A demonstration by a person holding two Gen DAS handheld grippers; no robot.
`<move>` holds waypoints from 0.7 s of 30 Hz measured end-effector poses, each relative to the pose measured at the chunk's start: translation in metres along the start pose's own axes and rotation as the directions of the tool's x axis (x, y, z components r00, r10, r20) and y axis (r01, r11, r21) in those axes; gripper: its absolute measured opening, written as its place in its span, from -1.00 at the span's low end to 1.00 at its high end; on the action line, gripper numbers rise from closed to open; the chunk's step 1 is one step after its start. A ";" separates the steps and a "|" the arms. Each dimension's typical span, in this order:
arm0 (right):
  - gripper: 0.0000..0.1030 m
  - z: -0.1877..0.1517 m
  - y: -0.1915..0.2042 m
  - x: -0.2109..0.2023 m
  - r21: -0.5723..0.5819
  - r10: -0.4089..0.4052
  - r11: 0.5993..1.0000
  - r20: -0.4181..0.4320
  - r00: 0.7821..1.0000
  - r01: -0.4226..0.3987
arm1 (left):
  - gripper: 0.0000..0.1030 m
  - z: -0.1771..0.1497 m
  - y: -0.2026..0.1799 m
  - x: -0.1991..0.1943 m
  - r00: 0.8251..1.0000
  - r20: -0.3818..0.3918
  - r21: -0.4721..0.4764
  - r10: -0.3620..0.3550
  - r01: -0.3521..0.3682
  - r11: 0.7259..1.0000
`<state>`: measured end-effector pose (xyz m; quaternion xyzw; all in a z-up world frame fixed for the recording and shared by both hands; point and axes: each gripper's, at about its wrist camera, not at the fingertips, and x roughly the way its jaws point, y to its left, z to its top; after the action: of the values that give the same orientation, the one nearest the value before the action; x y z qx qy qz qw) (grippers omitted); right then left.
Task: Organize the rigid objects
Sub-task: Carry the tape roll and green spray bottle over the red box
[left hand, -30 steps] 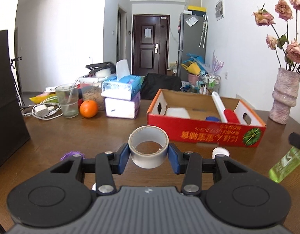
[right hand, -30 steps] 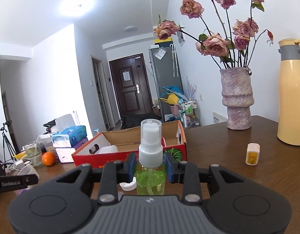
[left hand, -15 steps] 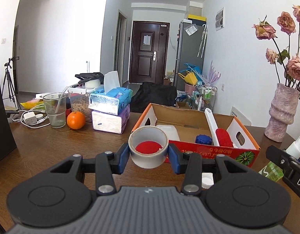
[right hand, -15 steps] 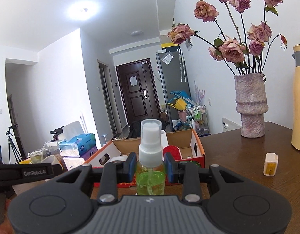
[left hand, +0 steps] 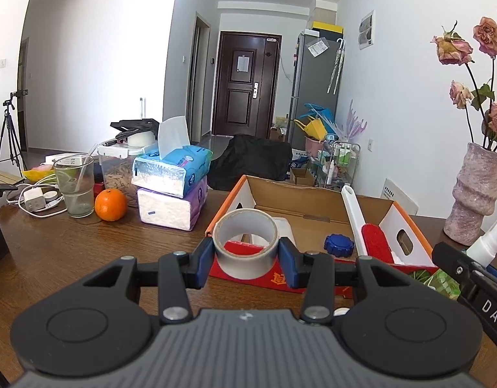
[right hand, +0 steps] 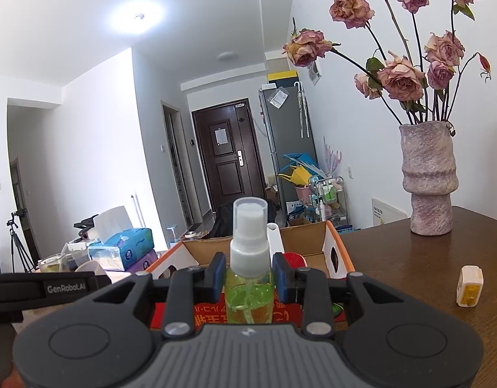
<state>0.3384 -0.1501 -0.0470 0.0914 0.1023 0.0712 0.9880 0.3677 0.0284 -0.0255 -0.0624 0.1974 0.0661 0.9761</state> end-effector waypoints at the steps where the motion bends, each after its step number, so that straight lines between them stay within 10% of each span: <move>1: -0.42 0.000 -0.001 0.002 0.001 0.000 1.000 0.000 1.000 0.000 | -0.15 0.002 -0.001 0.002 1.000 0.001 -0.002 -0.001 0.001 1.000; 21: -0.42 0.017 -0.005 0.062 0.005 0.007 1.000 0.025 1.000 -0.007 | -0.15 0.026 -0.013 0.057 1.000 0.005 -0.022 -0.001 0.001 1.000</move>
<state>0.4031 -0.1482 -0.0435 0.0950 0.0898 0.0731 0.9887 0.4317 0.0254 -0.0231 -0.0730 0.1943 0.0678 0.9759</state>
